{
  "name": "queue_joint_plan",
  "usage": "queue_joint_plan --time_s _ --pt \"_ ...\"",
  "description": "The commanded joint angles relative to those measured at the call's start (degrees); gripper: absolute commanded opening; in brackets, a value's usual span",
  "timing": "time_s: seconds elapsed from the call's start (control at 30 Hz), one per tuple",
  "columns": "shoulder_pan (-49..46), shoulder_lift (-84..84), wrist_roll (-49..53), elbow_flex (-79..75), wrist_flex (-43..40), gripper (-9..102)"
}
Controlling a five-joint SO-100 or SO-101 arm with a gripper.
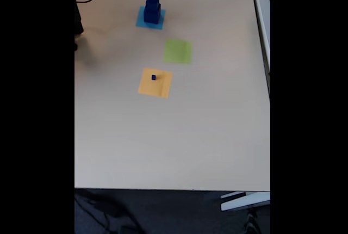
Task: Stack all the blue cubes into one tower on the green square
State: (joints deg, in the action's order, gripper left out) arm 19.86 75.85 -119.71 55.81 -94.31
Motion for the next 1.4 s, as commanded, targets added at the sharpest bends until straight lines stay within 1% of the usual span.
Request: queue_joint_plan --time_s 0.0,0.37,0.57,1.03,1.23,1.37 --pt "0.26 -0.09 2.11 -3.16 -0.35 24" --pt "0.70 -2.55 3.87 -4.48 -1.49 24" --pt "0.70 -5.19 4.13 -8.26 -4.92 24" --pt "0.70 -8.17 5.27 -9.93 -5.36 23" --pt "0.79 -8.88 5.19 -10.02 -5.45 20" --pt "0.97 -9.32 5.27 -10.11 -5.27 20"
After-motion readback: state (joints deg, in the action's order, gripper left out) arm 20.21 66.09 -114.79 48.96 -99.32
